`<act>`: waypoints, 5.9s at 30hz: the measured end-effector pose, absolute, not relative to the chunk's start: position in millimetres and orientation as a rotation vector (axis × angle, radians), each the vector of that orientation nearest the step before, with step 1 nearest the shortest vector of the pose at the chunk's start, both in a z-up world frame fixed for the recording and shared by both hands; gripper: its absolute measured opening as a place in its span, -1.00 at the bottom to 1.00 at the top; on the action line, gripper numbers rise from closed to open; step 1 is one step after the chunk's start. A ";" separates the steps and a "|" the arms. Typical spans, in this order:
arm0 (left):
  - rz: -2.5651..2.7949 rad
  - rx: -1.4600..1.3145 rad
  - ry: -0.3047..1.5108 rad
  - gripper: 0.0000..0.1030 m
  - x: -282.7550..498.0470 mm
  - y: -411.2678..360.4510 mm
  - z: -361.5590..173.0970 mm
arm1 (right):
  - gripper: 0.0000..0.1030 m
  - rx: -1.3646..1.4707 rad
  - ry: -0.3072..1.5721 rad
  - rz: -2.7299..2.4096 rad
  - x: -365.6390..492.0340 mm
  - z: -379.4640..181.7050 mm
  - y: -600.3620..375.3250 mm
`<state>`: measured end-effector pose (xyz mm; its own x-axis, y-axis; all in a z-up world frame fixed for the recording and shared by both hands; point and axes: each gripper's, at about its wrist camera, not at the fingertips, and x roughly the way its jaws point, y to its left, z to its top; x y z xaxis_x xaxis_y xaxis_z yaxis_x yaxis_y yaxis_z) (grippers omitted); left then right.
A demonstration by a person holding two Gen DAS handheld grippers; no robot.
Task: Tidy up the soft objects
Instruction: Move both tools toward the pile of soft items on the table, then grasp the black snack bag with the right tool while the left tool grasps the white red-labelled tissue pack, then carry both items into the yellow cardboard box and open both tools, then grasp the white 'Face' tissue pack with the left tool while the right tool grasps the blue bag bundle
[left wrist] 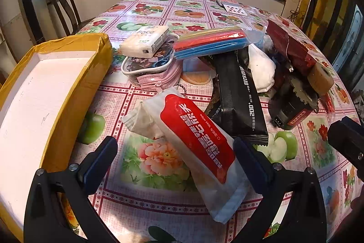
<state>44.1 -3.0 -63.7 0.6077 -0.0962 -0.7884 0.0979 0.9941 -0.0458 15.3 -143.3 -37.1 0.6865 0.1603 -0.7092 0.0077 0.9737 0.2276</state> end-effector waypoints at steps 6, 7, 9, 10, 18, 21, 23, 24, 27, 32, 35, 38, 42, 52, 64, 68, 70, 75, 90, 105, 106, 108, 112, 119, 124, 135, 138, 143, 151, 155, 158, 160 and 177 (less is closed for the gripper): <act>-0.116 0.005 0.946 0.99 49.0 -6.8 -68.4 | 0.99 0.225 0.826 0.106 18.6 -38.0 -138.9; -0.113 0.003 0.958 0.99 50.7 -5.7 -70.3 | 0.99 0.210 0.832 0.107 19.8 -37.9 -136.0; -0.120 -0.010 0.982 0.95 52.6 -2.2 -73.6 | 0.99 0.201 0.844 0.115 22.6 -38.6 -132.1; -0.127 -0.016 0.988 0.91 52.8 -0.4 -74.3 | 0.99 0.206 0.851 0.125 24.0 -39.2 -129.9; -0.085 0.011 1.000 0.89 49.7 15.1 -72.1 | 0.99 0.252 0.912 0.181 40.5 -45.2 -108.7; -0.080 0.018 1.008 0.89 49.0 18.9 -72.1 | 0.99 0.290 0.936 0.164 53.2 -48.2 -103.1; -0.079 0.017 1.012 0.89 48.3 21.3 -71.9 | 0.99 0.306 0.957 0.152 62.3 -52.0 -101.3; -0.078 0.016 1.014 0.89 48.2 22.3 -71.8 | 0.99 0.326 0.967 0.152 65.9 -54.0 -101.4; -0.082 0.016 1.018 0.89 48.9 24.0 -71.5 | 0.99 0.410 0.999 0.120 75.4 -62.3 -106.3; -0.086 0.043 1.029 0.89 49.3 21.7 -75.3 | 0.99 0.478 1.047 0.160 84.3 -72.1 -100.2; -0.084 0.045 1.027 0.89 48.5 21.5 -75.2 | 0.99 0.580 1.085 0.196 89.5 -82.4 -100.1; -0.086 0.039 1.028 0.88 48.6 22.2 -75.0 | 0.99 0.585 1.075 0.179 96.3 -80.0 -97.8; -0.086 0.041 1.028 0.89 49.9 21.6 -75.0 | 0.98 0.581 1.093 0.205 107.0 -79.3 -87.9; -0.096 0.033 1.022 0.76 48.5 23.4 -73.6 | -0.43 0.589 1.084 0.287 114.9 -86.0 -75.7; -0.163 -0.039 1.015 -0.16 36.3 35.2 -60.2 | -0.44 0.532 0.951 0.319 61.6 -45.7 -92.0; -0.208 -0.059 0.989 -0.18 24.1 37.5 -49.5 | -0.44 0.504 0.896 0.315 46.3 -26.4 -98.0; -0.221 -0.055 0.963 -0.18 16.3 38.5 -38.7 | -0.44 0.499 0.883 0.318 41.4 -21.1 -102.2; -0.232 -0.079 0.897 -0.18 2.6 54.3 -5.7 | -0.44 0.492 0.866 0.366 37.6 -7.1 -96.0; 0.153 -0.063 0.898 -0.15 25.5 175.4 -14.4 | -0.44 0.340 0.995 0.635 95.6 -9.6 85.9; 0.177 -0.235 0.982 0.44 18.5 198.0 -30.2 | 0.16 0.400 0.991 0.652 88.3 -15.4 67.2; 0.156 -0.257 0.966 0.44 18.3 196.0 -24.6 | 0.32 0.397 0.964 0.633 86.5 -8.3 53.3; 0.112 -0.270 0.937 0.48 19.1 187.6 -12.0 | 0.44 0.402 0.921 0.571 85.8 4.3 20.4; 0.081 -0.212 0.910 0.50 25.3 159.8 8.1 | 0.44 0.446 0.892 0.499 91.0 18.3 -37.6; -0.024 -0.272 0.915 0.50 48.6 122.1 26.3 | 0.48 0.558 0.937 0.475 100.2 6.1 -74.6; -0.100 -0.231 0.954 0.50 90.1 89.1 29.1 | 0.54 0.672 0.953 0.436 111.7 -10.9 -77.7; -0.227 -0.232 1.098 0.50 163.7 64.8 7.0 | 0.64 0.904 0.984 0.302 146.4 -43.7 -87.5; -0.252 -0.216 1.099 0.50 173.4 63.7 4.2 | 0.63 0.913 1.002 0.278 157.3 -46.9 -87.5; -0.268 -0.185 1.146 0.50 194.6 61.4 -8.2 | 0.65 0.922 1.058 0.228 177.5 -50.3 -85.8; -0.320 -0.161 1.185 0.50 211.6 57.5 -21.0 | 0.61 0.882 1.118 0.191 196.7 -43.1 -86.7; -0.404 -0.187 1.185 0.50 214.5 57.2 -19.0 | 0.62 0.802 1.139 0.215 197.6 -27.0 -89.2; -0.416 -0.136 1.175 0.50 215.7 56.2 -14.8 | 0.65 0.712 1.209 0.270 200.0 -16.9 -89.2; -0.435 -0.166 1.175 0.50 217.4 63.2 -12.6 | 0.65 0.665 1.261 0.344 198.2 -14.8 -85.4; -0.523 -0.162 1.266 0.50 230.1 57.1 -27.2 | 0.96 -0.378 1.124 0.796 207.3 17.3 -26.2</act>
<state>230.1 57.1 -27.2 0.2013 -0.4596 -0.8650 0.2855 0.8723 -0.3971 207.3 -26.2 17.3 0.2024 0.3734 -0.9053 -0.7304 0.6733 0.1143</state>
